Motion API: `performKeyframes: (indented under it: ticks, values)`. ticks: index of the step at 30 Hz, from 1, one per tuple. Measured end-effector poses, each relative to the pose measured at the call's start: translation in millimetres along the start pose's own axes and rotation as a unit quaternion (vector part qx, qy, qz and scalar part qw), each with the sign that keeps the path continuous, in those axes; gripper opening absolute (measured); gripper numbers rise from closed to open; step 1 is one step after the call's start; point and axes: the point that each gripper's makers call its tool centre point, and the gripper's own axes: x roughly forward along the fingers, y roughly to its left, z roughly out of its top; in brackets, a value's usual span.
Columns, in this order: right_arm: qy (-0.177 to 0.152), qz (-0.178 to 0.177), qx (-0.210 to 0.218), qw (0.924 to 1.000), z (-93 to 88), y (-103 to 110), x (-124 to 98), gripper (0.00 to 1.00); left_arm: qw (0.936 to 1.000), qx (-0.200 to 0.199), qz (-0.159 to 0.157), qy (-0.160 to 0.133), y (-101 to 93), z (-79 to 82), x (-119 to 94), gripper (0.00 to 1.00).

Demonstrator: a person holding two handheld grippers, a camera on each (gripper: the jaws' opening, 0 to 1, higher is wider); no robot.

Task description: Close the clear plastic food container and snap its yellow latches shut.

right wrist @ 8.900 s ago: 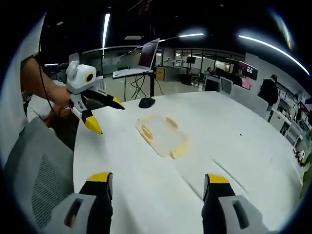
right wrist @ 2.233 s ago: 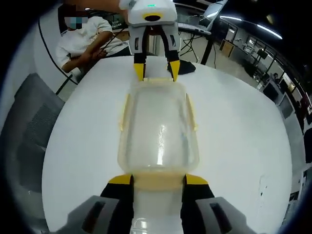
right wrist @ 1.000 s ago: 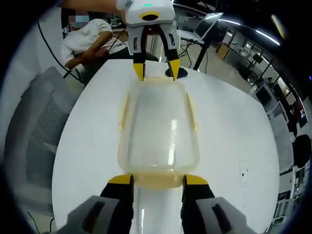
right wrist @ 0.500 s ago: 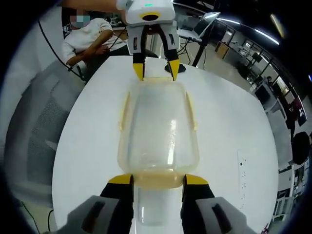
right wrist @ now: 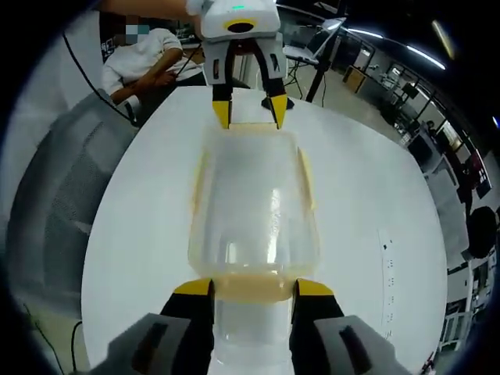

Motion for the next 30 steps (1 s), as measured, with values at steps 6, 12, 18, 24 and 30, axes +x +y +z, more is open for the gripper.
performKeyframes:
  ticks: [6,12,18,24,30]
  values:
    - [0.0,0.002,0.003,1.0,-15.9,-1,-4,0.35,1.0,0.002,-0.003,0.002,0.2,15.3,9,0.35]
    - [0.003,0.005,0.005,1.0,-33.8,-1,-9,0.35,1.0,0.0,-0.008,0.001,-1.7,29.9,21,0.35]
    - [0.005,0.007,0.006,0.9999,-46.7,-1,-13,0.35,0.9999,0.0,-0.012,-0.002,-1.6,40.5,28,0.35]
    - [0.007,0.008,0.005,0.9999,-54.9,-3,-14,0.35,0.9999,-0.002,-0.013,-0.002,-1.0,46.6,34,0.35]
    - [0.01,0.011,0.003,0.9999,-62.6,-3,-16,0.35,0.9998,-0.006,-0.017,-0.003,-1.7,52.5,41,0.35]
